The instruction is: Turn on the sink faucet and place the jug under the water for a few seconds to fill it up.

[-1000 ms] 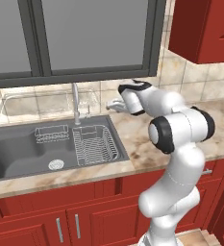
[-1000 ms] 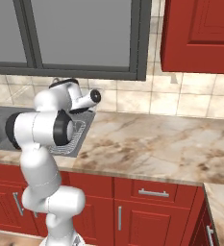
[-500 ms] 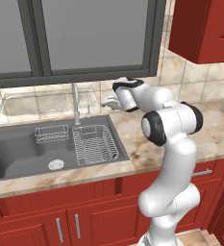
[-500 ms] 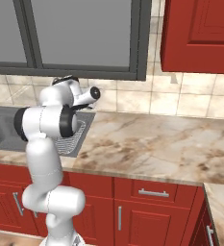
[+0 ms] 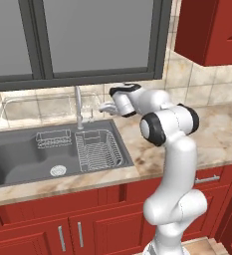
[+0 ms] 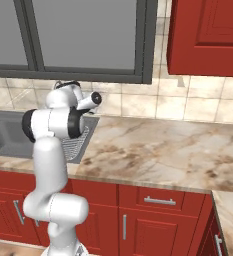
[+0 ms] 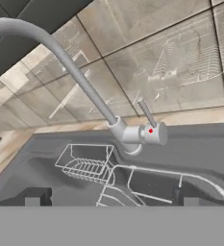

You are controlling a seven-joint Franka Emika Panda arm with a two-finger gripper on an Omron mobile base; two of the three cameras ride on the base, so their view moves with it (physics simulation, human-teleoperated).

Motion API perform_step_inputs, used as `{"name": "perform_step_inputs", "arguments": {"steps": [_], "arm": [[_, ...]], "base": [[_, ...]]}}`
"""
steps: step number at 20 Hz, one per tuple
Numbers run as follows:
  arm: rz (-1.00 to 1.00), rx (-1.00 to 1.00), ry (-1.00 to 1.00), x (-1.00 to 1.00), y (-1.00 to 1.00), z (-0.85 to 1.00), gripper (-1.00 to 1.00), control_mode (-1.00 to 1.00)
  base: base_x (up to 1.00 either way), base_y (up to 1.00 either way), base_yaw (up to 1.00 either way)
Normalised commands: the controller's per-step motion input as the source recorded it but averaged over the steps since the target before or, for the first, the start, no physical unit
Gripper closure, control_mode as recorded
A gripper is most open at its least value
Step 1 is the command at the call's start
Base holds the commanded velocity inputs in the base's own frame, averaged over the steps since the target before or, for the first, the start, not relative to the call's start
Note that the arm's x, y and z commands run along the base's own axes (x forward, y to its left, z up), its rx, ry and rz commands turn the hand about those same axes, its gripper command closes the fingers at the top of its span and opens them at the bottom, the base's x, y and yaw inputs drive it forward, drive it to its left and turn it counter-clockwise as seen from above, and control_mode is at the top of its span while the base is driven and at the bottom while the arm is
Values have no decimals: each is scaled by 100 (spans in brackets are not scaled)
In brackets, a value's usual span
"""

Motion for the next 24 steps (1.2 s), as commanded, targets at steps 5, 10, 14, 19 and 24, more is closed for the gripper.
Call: {"name": "perform_step_inputs", "arguments": {"steps": [5,10,14,19,24], "arm": [[0,0,0,41,16,-11,-100,-100],[0,0,0,37,10,-18,-100,-100],[0,0,0,25,0,-20,-100,-100],[0,0,0,29,0,-14,-100,-100],[0,0,0,23,16,-9,-100,-100]], "base": [[0,0,0],[0,0,0],[0,0,0],[0,0,0],[0,0,0]]}}
